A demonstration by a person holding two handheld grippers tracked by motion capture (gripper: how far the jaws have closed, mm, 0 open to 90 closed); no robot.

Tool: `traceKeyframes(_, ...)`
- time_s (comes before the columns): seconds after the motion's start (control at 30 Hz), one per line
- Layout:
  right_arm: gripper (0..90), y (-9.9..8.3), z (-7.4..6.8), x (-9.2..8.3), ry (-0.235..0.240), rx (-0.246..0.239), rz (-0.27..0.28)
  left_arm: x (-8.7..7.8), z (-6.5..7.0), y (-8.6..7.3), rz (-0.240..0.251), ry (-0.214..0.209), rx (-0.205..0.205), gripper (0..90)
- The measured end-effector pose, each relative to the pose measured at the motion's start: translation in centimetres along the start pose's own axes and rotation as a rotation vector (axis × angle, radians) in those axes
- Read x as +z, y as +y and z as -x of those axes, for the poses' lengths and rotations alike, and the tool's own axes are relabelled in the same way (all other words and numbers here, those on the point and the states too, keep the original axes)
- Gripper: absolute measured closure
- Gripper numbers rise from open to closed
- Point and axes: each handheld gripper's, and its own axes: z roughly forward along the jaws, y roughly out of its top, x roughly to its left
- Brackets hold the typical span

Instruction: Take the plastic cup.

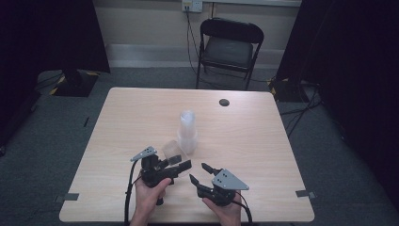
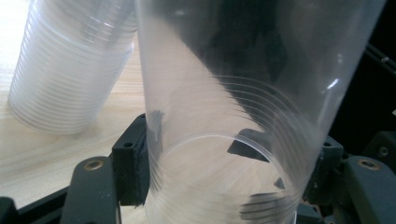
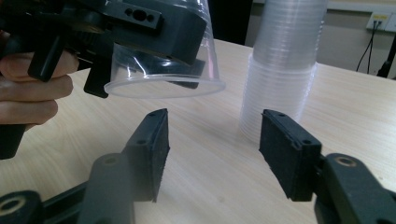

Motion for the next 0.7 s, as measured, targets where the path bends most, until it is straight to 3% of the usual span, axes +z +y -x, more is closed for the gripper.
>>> traceKeyframes(0.4,57.7,-0.38,-0.6,0.42,-0.007,-0.044,0.103,0.5,0.29,-0.52,-0.039,-0.027,-0.042,33.3)
traceKeyframes(0.7,60.4,-0.44,-0.63,0.37,-0.037,-0.068,0.157,0.79,0.28,-0.66,-0.022,-0.067,-0.123,33.1)
